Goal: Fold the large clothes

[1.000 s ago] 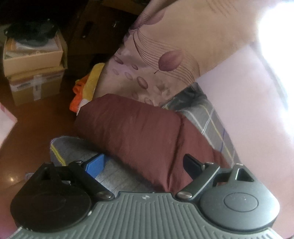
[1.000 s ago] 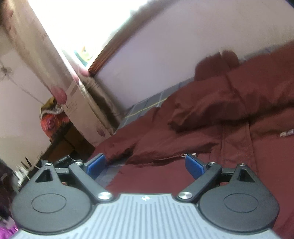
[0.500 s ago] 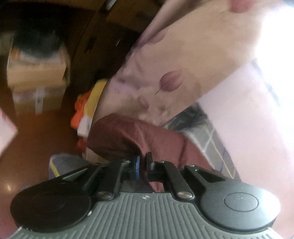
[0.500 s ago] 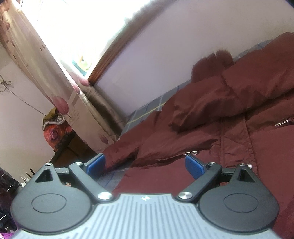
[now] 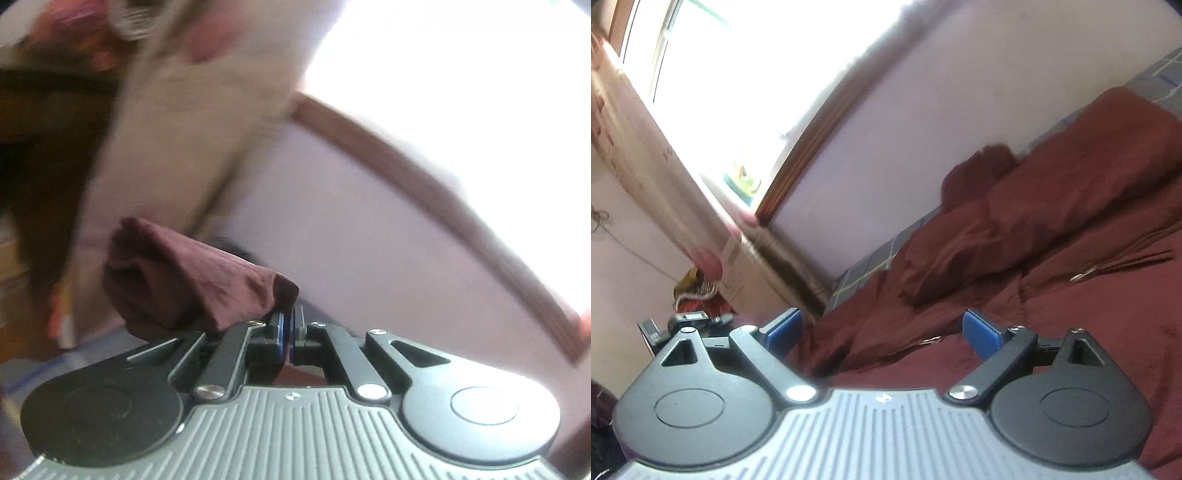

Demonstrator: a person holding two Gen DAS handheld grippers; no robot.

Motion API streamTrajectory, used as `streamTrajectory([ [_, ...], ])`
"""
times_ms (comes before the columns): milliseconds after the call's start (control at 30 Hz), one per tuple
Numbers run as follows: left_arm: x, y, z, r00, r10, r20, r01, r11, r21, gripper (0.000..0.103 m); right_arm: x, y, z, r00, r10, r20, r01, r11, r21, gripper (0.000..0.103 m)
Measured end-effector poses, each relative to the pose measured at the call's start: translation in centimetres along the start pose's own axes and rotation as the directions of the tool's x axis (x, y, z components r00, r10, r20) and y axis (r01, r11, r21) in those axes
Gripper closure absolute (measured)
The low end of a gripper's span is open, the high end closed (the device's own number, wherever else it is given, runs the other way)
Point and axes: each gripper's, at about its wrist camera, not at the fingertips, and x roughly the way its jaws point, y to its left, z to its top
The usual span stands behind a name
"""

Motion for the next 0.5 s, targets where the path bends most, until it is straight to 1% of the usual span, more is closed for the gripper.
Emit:
streamTrajectory([
  [100,0.9,-6.4,-1.4,0.993,-0.105,-0.045,0.108,0.992,0.068,0.103,-1.2,-0.8,0.2,1.0,-0.004,0.028,0.004,1.0,0.011,0.009],
  [167,1.7,-10.2,-2.8,0.982,-0.168,-0.083,0.177,0.978,0.108,0.103,-2.1,-1.4,0.3,0.999,-0.009,0.046,0.009,1.0,0.02,0.009],
  [267,2.9,-16.2,-5.7,0.946,-0.281,-0.16,0.304,0.941,0.148,0.103,-3.2,-2.4,0.5,0.997,-0.015,0.07,0.012,0.999,0.046,0.009],
  [367,3.6,-21.9,-9.1,0.91,-0.351,-0.222,0.397,0.892,0.217,0.103,-4.3,-3.6,0.6,0.995,-0.032,0.093,0.026,0.998,0.065,0.009],
  [433,3.9,-24.0,-10.8,0.873,-0.415,-0.255,0.469,0.858,0.208,0.103,-5.0,-4.2,0.6,0.994,-0.039,0.106,0.03,0.996,0.082,0.009],
  [467,3.7,-24.5,-11.4,0.866,-0.428,-0.258,0.483,0.849,0.213,0.103,-5.3,-4.5,0.7,0.993,-0.045,0.112,0.035,0.996,0.087,0.008],
  [500,3.7,-24.7,-11.9,0.865,-0.431,-0.256,0.486,0.846,0.218,0.103,-5.6,-4.7,0.7,0.992,-0.052,0.112,0.042,0.995,0.089,0.008],
])
